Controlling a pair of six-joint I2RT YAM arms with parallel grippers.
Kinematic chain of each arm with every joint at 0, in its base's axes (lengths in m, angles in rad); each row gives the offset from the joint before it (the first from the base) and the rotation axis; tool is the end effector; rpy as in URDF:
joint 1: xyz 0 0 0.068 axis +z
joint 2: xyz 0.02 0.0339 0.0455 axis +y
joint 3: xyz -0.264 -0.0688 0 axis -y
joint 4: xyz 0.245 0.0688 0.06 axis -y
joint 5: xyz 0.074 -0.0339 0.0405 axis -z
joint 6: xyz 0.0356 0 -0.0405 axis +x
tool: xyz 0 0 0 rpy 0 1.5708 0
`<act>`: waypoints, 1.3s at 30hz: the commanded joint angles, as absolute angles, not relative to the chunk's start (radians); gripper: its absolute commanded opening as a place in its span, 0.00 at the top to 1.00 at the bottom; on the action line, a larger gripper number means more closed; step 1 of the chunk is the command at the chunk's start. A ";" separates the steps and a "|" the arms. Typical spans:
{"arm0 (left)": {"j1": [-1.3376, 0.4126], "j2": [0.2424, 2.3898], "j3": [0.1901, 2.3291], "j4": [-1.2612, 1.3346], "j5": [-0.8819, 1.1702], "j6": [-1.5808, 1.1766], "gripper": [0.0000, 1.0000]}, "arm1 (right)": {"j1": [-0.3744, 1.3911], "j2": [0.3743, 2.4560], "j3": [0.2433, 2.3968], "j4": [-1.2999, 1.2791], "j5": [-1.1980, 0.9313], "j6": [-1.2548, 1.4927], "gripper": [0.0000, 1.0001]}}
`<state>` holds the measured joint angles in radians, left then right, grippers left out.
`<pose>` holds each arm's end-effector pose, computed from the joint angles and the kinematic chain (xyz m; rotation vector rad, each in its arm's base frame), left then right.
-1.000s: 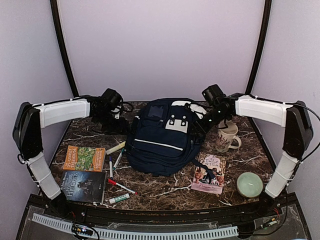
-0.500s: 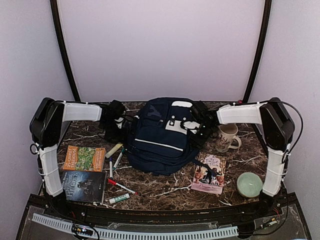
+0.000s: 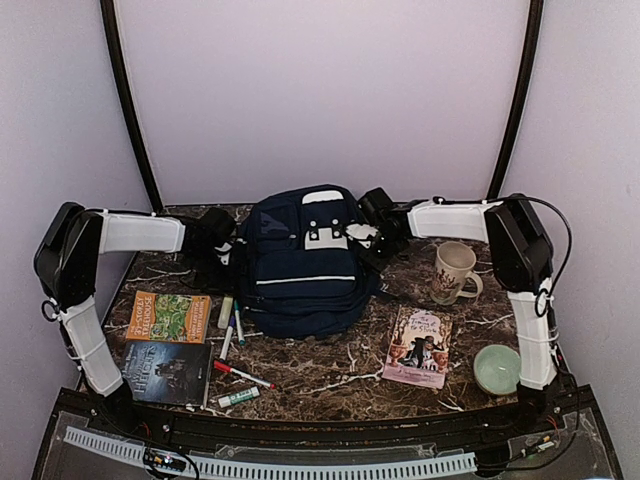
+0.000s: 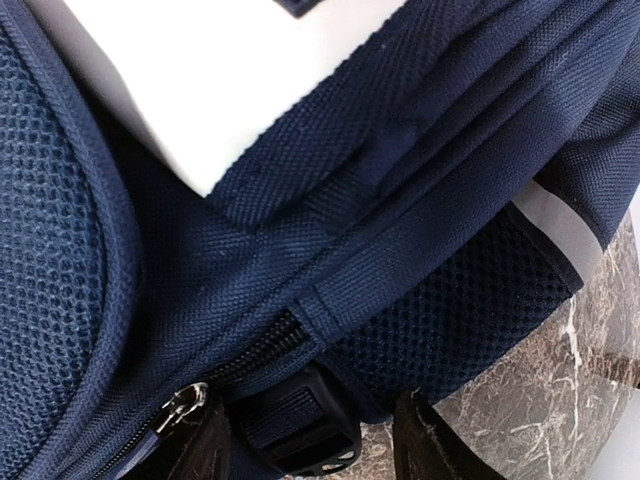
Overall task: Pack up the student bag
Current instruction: Adjust the student bag at the center of the board, then move the book to the center of the board.
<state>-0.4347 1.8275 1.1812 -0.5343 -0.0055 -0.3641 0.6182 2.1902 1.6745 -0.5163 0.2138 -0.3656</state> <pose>0.3270 -0.1516 0.1678 0.0963 2.7710 -0.2060 0.3889 0.2673 0.1665 -1.1492 2.3063 -0.1846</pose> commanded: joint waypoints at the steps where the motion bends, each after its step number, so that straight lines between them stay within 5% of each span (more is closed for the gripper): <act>1: -0.425 1.701 1.181 -0.608 -0.061 -0.363 0.52 | 0.623 2.120 1.641 -0.519 0.238 -0.356 0.45; 10: -0.442 1.525 1.355 -0.710 -0.072 -0.378 0.43 | 0.622 1.828 1.544 -0.600 0.269 -0.296 0.32; 21: -0.771 1.475 1.416 -0.614 0.093 -0.415 0.42 | 0.621 1.345 1.093 -0.712 -0.023 -0.465 0.35; 29: -1.009 1.632 1.409 -0.469 0.137 -0.461 0.39 | 0.619 1.049 0.824 -0.860 -0.077 -0.662 0.38; 39: -1.108 1.923 1.473 -0.251 0.262 -0.641 0.41 | 0.620 1.022 0.727 -0.820 0.044 -0.784 0.48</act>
<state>-1.0988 1.8576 1.4231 -0.3569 0.2035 -0.5365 0.6189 1.0142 0.7429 -0.8684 -0.0166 -0.7158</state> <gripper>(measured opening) 0.583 0.541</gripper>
